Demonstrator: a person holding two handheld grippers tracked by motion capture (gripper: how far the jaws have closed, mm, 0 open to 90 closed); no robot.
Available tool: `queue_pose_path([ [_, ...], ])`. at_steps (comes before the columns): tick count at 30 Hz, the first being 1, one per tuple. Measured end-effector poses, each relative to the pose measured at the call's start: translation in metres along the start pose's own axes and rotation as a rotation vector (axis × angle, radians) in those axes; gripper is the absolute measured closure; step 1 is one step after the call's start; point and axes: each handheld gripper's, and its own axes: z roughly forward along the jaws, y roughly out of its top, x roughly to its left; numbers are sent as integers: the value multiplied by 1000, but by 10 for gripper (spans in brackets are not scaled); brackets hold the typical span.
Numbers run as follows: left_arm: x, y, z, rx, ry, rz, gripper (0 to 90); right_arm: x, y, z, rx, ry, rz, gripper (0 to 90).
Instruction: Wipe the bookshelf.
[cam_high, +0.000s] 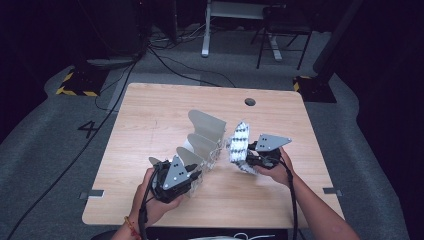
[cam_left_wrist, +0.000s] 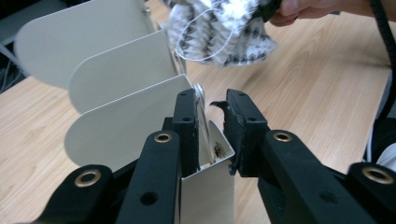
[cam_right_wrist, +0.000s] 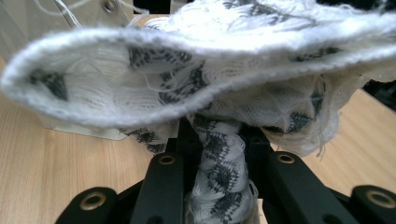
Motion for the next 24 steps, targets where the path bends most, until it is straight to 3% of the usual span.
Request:
queue_pose_path([
  [3, 7, -5, -6, 1, 2, -20, 741, 4, 6, 1, -13, -9, -17, 753],
  [7, 15, -10, -10, -4, 43, -37, 728, 9, 11, 6, -17, -21, -44, 752],
  [14, 26, -17, -14, -38, 43, -81, 650, 18, 17, 28, -16, -15, -64, 750],
  [16, 25, -17, -15, -56, 36, -86, 590, 22, 15, 36, 3, -7, -69, 750],
  [18, 22, -16, -18, -71, 57, -97, 471, 26, 10, 45, 34, -11, -84, 750],
  [21, 23, -14, -27, -114, 90, -150, 343, 28, 0, 58, 81, -5, -92, 752],
  [23, 25, -13, -34, -137, 124, -174, 300, 29, -8, 67, 120, 2, -90, 752],
  [24, 28, -13, -40, -145, 173, -193, 280, 29, -12, 70, 134, 2, -91, 753],
])
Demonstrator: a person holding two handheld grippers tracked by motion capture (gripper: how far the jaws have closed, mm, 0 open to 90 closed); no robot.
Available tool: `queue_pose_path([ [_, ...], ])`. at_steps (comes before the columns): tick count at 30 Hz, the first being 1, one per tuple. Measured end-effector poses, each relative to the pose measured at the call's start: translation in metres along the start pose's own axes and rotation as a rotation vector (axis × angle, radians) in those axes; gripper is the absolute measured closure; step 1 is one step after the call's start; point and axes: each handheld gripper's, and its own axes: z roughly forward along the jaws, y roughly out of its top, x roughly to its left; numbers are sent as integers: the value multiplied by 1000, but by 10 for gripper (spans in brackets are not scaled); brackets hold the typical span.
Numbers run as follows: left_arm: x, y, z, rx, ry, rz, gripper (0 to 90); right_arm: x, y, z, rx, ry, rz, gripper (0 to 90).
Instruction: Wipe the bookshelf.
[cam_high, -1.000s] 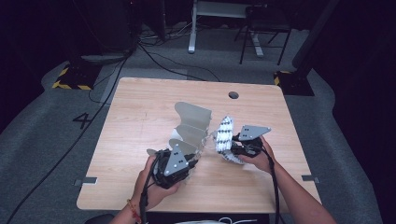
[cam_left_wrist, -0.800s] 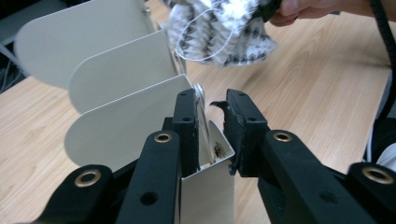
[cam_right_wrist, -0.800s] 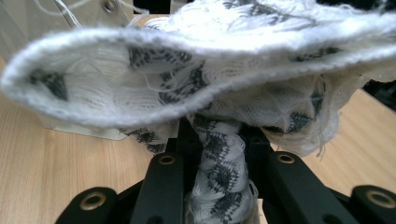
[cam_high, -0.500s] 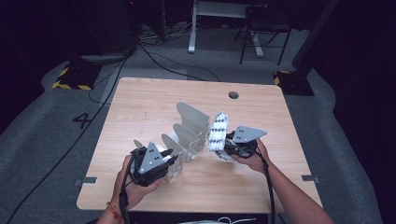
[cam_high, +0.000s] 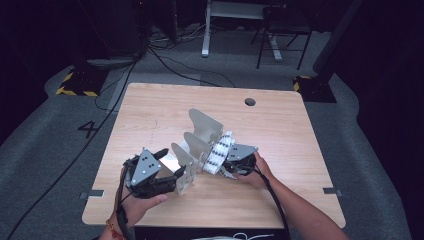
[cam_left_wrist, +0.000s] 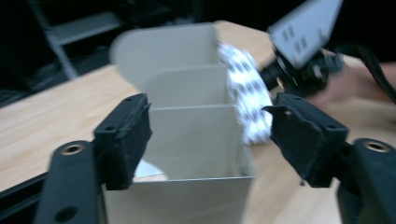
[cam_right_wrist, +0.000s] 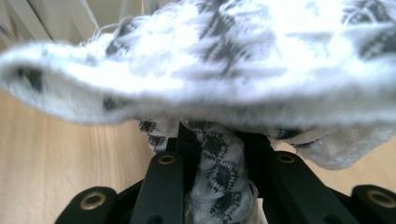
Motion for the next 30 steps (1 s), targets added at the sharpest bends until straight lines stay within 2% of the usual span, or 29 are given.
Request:
queue_pose_path([
  [1, 2, 0, -2, -1, 33, -13, 253, 0, -5, 6, 28, 10, 9, 753],
  [3, 12, -3, -5, -6, 111, -85, 247, 0, -9, 10, 50, 5, 10, 753],
  [6, 24, -10, -7, -16, 166, -165, 247, -1, -10, 8, 43, 2, 28, 753],
  [8, 27, -14, -6, -9, 180, -186, 246, -3, -9, 3, 30, -8, 27, 753],
  [11, 31, -21, 0, -5, 173, -224, 242, -6, -7, -6, 8, -22, 36, 753],
  [13, 32, -24, 6, -12, 152, -252, 230, -9, -7, -12, -2, -26, 44, 752],
  [17, 33, -25, 11, -27, 143, -255, 215, -11, -7, -21, -12, -29, 50, 750],
  [20, 34, -28, 16, -49, 96, -293, 217, -14, -8, -26, -22, -36, 58, 748],
  [22, 34, -30, 20, -64, 80, -308, 208, -15, -9, -29, -23, -41, 59, 748],
  [25, 35, -31, 26, -79, 57, -320, 212, -16, -9, -33, -28, -42, 60, 747],
  [27, 35, -29, 31, -72, 49, -318, 212, -17, -8, -36, -35, -43, 59, 747],
  [29, 35, -26, 38, -56, 35, -300, 213, -18, -8, -39, -40, -44, 57, 746],
  [30, 34, -25, 42, -37, 41, -286, 212, -18, -7, -41, -42, -47, 57, 745],
])
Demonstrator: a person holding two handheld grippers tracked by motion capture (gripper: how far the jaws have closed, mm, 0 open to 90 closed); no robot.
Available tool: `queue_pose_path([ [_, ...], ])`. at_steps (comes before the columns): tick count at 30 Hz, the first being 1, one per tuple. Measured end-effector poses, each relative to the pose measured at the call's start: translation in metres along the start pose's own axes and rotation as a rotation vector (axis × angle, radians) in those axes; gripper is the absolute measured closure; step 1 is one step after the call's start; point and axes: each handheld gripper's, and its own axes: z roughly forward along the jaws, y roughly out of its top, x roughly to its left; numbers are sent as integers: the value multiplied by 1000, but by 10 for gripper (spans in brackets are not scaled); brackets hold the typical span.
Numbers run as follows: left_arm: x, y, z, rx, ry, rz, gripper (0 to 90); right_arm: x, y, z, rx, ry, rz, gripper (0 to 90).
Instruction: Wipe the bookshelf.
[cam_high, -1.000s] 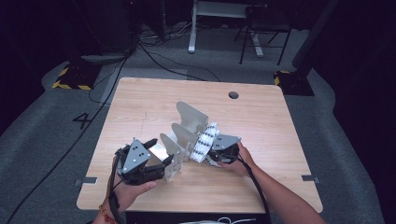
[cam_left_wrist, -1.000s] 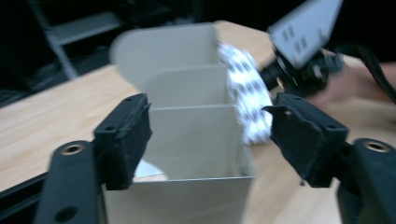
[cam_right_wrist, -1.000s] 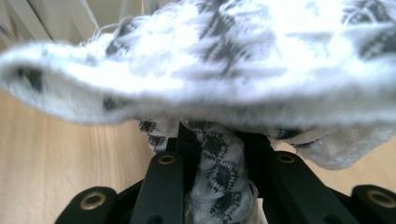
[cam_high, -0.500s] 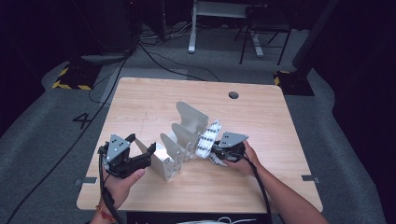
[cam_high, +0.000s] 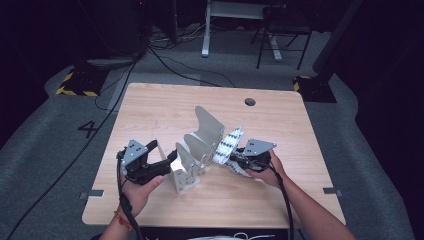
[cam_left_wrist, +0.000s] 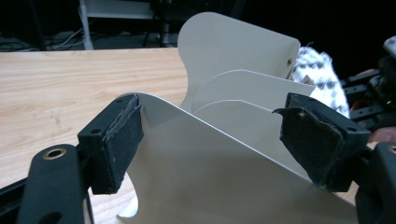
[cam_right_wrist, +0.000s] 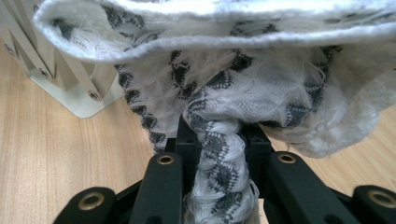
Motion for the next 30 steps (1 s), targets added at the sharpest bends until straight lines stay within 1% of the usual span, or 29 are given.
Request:
queue_pose_path([
  [1, 0, 1, 5, 11, 0, 8, 225, 0, 1, -2, -4, -1, 0, 746],
  [2, 0, 1, 9, 11, -29, 3, 213, -1, 1, -3, -5, -4, -3, 746],
  [4, 0, 4, 14, 17, -46, 6, 227, -1, 2, -6, -7, -14, -8, 746],
  [7, -3, 9, 24, 37, -57, 51, 235, 0, 3, -10, -9, -16, -16, 746],
  [10, -4, 13, 32, 54, -74, 67, 219, 2, 5, -15, -15, -22, -28, 746],
  [11, -4, 13, 35, 53, -81, 67, 219, 2, 5, -17, -16, -21, -37, 746],
  [13, -3, 15, 38, 56, -98, 72, 221, 3, 6, -21, -20, -23, -39, 745],
  [18, -2, 16, 48, 50, -131, 61, 222, 4, 8, -28, -15, -31, -54, 745],
  [23, -2, 18, 57, 48, -171, 46, 223, 5, 7, -33, -9, -40, -53, 744],
  [28, -5, 22, 67, 62, -190, 66, 219, 5, 8, -37, 10, -72, -51, 745],
  [30, -8, 25, 71, 80, -190, 90, 194, 4, 7, -37, 14, -68, -37, 746],
])
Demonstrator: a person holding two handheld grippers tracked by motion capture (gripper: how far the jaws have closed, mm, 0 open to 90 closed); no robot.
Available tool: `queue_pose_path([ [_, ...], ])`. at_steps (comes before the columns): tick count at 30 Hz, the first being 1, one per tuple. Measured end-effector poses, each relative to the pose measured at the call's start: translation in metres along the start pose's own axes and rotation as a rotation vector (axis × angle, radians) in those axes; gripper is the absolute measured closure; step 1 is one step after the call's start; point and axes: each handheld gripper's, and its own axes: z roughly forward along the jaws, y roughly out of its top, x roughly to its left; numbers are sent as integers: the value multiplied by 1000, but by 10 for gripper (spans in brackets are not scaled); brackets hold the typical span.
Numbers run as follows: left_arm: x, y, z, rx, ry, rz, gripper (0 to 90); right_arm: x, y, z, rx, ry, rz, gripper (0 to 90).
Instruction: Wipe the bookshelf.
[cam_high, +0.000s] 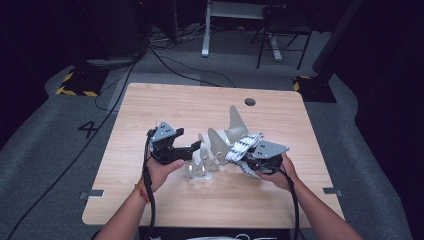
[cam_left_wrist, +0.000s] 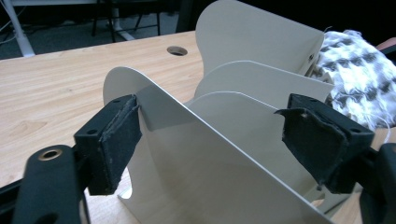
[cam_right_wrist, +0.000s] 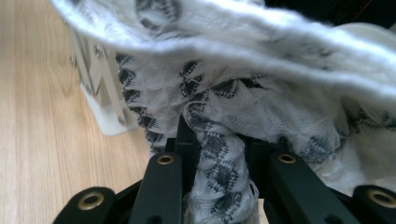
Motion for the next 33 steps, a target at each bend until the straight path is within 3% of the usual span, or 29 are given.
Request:
queue_pose_path([
  [3, -1, 2, 4, 6, -25, 8, 232, 0, -1, 0, 20, -18, -21, 746],
  [8, -2, 3, 3, -4, 15, 37, 224, -2, -13, 5, 20, -34, 15, 748],
  [13, 1, 4, -8, -33, 48, 43, 212, -3, -38, 20, 131, -34, 26, 748],
  [17, 0, 5, -24, -48, 45, 82, 194, -8, -46, 22, 149, -48, 62, 749],
  [20, -5, 4, -34, -39, 52, 116, 184, -9, -41, 15, 108, -50, 69, 749],
  [26, -14, -8, -58, -67, 75, 177, 186, -6, -16, -11, -44, -56, 67, 749],
  [29, -17, -15, -66, -34, 105, 235, 177, 0, -6, -14, -83, -49, 49, 749],
  [31, -16, -22, -69, -18, 102, 229, 176, 6, -2, -12, -91, -39, 40, 749],
  [33, -15, -29, -68, 23, 115, 260, 175, 12, 2, -6, -85, -32, 13, 748],
])
